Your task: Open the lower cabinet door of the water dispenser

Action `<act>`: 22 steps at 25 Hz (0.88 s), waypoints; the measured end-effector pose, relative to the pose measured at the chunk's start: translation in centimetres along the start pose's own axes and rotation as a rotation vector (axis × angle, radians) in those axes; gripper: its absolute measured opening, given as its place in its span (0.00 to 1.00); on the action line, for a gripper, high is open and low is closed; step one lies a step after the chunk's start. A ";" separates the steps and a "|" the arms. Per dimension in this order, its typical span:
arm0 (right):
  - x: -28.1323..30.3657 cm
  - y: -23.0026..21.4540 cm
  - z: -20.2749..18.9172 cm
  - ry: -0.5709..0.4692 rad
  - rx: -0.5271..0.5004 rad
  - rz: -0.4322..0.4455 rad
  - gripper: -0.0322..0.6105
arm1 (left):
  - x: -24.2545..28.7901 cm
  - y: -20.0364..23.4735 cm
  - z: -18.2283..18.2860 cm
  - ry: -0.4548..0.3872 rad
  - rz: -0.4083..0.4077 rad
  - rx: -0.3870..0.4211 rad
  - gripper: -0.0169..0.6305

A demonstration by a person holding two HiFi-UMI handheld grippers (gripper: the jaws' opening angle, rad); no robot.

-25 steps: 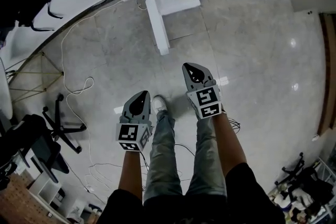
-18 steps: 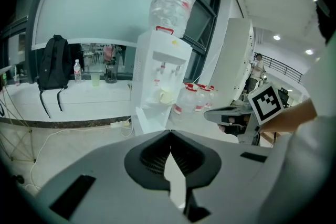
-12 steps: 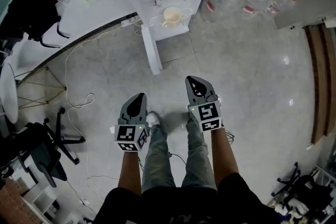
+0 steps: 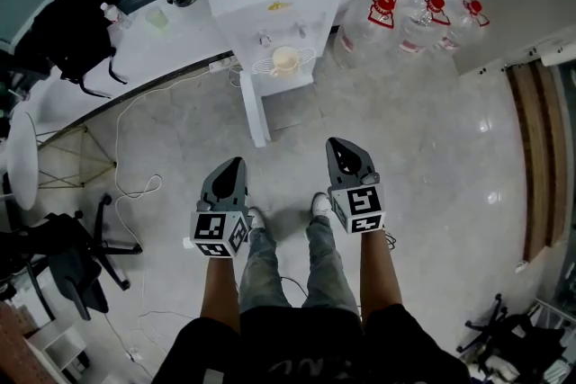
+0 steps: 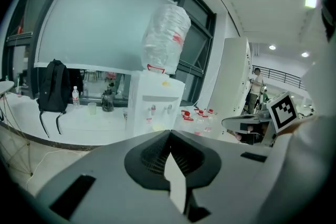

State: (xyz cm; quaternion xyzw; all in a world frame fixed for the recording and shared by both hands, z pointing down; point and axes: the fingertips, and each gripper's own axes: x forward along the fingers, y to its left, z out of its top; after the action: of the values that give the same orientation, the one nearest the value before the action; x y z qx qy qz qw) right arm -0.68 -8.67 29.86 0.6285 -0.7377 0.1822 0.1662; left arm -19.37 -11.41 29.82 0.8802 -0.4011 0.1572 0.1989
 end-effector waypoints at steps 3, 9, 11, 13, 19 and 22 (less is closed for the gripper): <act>-1.6 -0.7 2.3 -0.023 -0.008 -0.008 0.07 | -0.4 -0.6 2.0 -0.018 0.001 0.013 0.04; -4.8 -1.6 6.5 -0.061 -0.025 -0.033 0.07 | -1.5 -2.3 6.5 -0.058 -0.005 0.042 0.04; -5.8 -2.0 7.8 -0.076 -0.027 -0.044 0.07 | -2.0 -2.8 8.1 -0.078 -0.006 0.049 0.04; -6.8 -2.3 9.1 -0.095 -0.018 -0.054 0.07 | -2.5 -3.4 9.6 -0.097 -0.008 0.060 0.04; -9.8 -2.7 11.7 -0.122 -0.010 -0.074 0.07 | -4.5 -4.6 13.3 -0.138 -0.001 0.098 0.04; -11.5 -2.8 13.0 -0.153 -0.001 -0.084 0.07 | -5.7 -5.1 14.4 -0.154 0.003 0.113 0.04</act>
State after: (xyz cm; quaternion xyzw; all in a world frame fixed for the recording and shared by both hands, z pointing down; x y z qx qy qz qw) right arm 3.69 -5.36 13.16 0.6707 -0.7215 0.1260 0.1170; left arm -17.31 -11.51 13.67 0.8988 -0.4073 0.1116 0.1173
